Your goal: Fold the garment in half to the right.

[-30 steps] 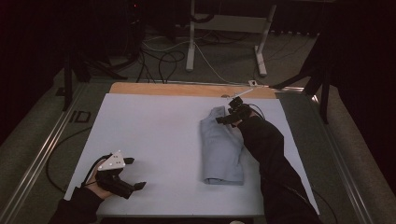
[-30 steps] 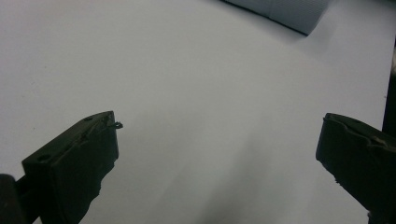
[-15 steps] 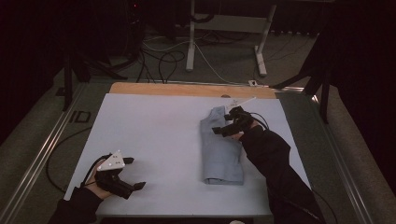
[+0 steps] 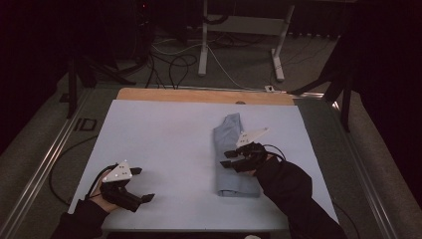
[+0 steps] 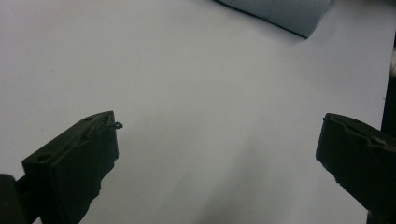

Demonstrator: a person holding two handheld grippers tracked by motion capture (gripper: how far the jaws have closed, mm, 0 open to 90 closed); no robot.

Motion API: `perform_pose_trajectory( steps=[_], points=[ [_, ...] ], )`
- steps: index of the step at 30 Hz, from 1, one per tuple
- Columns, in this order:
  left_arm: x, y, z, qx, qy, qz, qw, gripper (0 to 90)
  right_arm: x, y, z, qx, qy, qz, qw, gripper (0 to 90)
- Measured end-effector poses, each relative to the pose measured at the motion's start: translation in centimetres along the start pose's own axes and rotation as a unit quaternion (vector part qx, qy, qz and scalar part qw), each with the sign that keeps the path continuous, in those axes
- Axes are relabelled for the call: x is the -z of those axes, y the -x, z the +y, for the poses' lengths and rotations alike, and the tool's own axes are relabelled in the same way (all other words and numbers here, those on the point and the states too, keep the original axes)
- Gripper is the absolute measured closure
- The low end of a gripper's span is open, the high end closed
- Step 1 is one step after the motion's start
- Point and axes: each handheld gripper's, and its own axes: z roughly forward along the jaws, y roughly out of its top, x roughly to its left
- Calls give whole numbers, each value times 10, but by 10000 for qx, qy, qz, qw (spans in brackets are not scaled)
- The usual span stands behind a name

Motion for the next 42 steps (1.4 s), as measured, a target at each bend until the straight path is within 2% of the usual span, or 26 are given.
perform_pose_trajectory(
  steps=[3, 4, 6, 7, 10, 13, 14, 17, 23, 25, 28, 29, 32, 34, 37, 42],
  points=[
    [0, 0, 0, -9, 6, 0, 10000, 2, -4, -11, -7, 137, -161, 127, 9997, 746],
    [0, 0, 0, 8, -1, 3, 10000, 2, -6, -15, -12, 217, -290, 94, 9993, 858],
    [0, 0, 0, 8, -1, 3, 10000, 2, -6, -15, -15, 231, -308, 89, 9992, 858],
    [0, 0, 0, 15, 7, -2, 10000, 2, -6, -15, -15, 231, -308, 89, 9992, 900],
    [0, 0, 0, -2, 14, -5, 10000, 2, -15, -17, -29, 315, -640, 169, 9973, 900],
    [0, 0, 0, 10, 20, 3, 10000, 2, -20, -16, -36, 287, -688, 248, 9969, 900],
    [0, 0, 0, -1, 14, -2, 10000, 2, -23, -17, -38, 225, -769, 215, 9966, 900],
    [0, 0, 0, 27, 39, 3, 10000, 2, -31, -17, -50, 155, -936, 311, 9950, 900],
    [0, 0, 0, 3, 12, 2, 10000, 2, -29, -19, -55, 97, -863, 499, 9950, 900],
    [0, 0, 0, -16, 9, -10, 10000, 2, -28, -20, -56, 195, -876, 543, 9945, 900],
    [1, 0, 0, -3, 40, -2, 10000, 2, -26, -23, -58, 184, -890, 567, 9943, 900],
    [1, 1, 0, -14, 47, 0, 10000, 2, -25, -25, -59, 86, -898, 559, 9944, 900],
    [2, 0, 1, 7, 75, 2, 10000, 2, -23, -26, -62, 230, -854, 569, 9945, 900],
    [2, 1, 1, -5, 74, 1, 10000, 1, -22, -28, -63, 203, -837, 581, 9946, 900],
    [1, 1, 1, -14, 61, -12, 10000, 2, -21, -30, -65, 339, -857, 583, 9940, 900],
    [0, 1, 0, -14, 58, -18, 10000, 2, -21, -32, -66, 383, -883, 612, 9935, 900]
  ],
)
